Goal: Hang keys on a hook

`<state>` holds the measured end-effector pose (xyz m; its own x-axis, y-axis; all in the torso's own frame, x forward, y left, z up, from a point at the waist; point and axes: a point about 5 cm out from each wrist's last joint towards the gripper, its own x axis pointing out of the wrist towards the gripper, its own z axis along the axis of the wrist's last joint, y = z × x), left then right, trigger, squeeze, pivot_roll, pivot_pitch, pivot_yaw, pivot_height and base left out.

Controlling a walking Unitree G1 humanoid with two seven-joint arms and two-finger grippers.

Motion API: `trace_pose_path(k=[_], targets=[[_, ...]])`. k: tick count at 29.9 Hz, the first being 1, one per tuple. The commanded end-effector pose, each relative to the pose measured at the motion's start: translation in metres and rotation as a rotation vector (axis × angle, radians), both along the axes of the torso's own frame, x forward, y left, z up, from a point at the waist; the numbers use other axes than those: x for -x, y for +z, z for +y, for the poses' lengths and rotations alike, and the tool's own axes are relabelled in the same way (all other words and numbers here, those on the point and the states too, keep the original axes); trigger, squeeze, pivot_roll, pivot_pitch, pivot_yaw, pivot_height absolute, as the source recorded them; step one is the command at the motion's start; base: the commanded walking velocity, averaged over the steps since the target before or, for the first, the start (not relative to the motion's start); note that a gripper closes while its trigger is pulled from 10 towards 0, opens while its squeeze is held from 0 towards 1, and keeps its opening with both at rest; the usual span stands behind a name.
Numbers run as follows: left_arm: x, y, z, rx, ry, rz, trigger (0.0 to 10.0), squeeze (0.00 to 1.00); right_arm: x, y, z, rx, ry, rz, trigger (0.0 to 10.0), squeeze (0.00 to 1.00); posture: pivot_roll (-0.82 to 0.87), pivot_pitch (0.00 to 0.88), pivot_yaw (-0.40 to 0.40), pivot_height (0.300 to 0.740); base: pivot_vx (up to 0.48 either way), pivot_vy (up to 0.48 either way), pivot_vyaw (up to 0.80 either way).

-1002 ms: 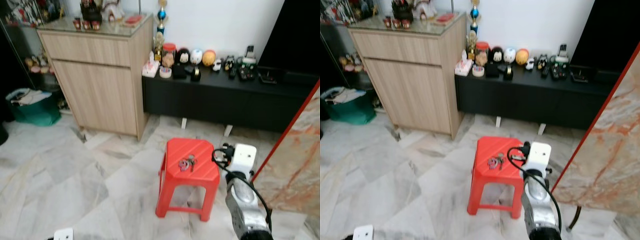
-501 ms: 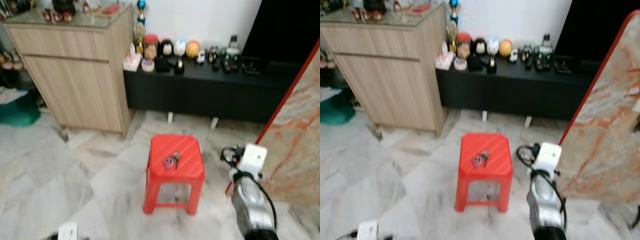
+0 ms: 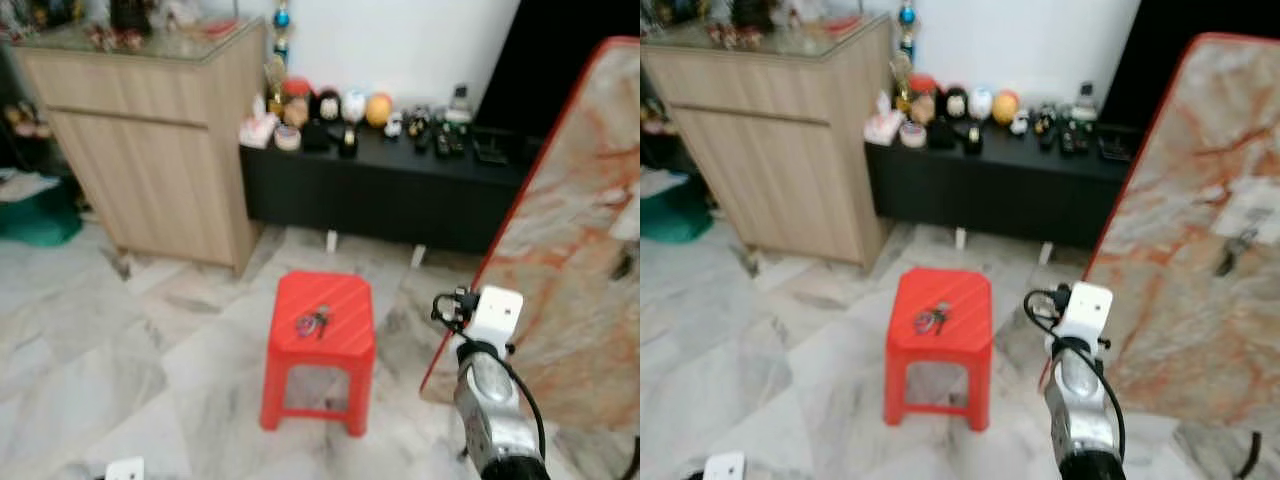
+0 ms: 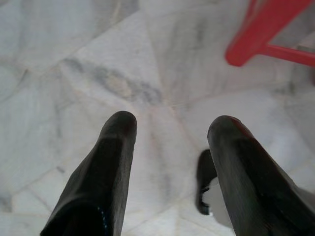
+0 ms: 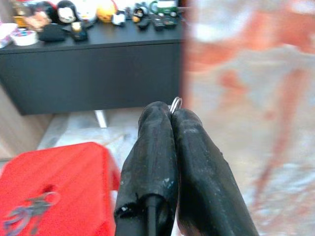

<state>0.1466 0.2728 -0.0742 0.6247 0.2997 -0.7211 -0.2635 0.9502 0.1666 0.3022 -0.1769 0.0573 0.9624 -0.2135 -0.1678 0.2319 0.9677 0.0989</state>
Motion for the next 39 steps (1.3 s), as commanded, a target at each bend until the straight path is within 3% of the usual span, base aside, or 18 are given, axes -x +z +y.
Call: trace_pose_path(k=[1,25,32,39], targets=[[0.003,-0.005,-0.011,0.024,-0.04,0.029,10.0,0.0,0.0,0.003,-0.009,0.008,-0.032,-0.008,10.0,0.0,0.01,0.0,-0.03,0.74,0.0,-0.48,0.0],[0.006,-0.007,-0.011,0.025,-0.038,0.044,10.0,0.0,-0.003,0.006,-0.008,0.002,-0.047,-0.015,10.0,0.0,0.01,0.0,-0.026,0.74,0.0,-0.472,0.0],[0.006,-0.007,-0.012,0.027,-0.029,0.044,10.0,0.0,-0.008,0.011,-0.006,0.002,-0.053,-0.031,10.0,0.0,0.01,0.0,-0.027,0.74,0.0,0.0,0.0],[0.007,-0.008,-0.012,0.024,-0.028,0.05,10.0,0.0,-0.015,0.024,-0.009,0.149,-0.09,-0.076,10.0,0.0,0.01,0.0,-0.028,0.74,0.0,0.0,0.0]])
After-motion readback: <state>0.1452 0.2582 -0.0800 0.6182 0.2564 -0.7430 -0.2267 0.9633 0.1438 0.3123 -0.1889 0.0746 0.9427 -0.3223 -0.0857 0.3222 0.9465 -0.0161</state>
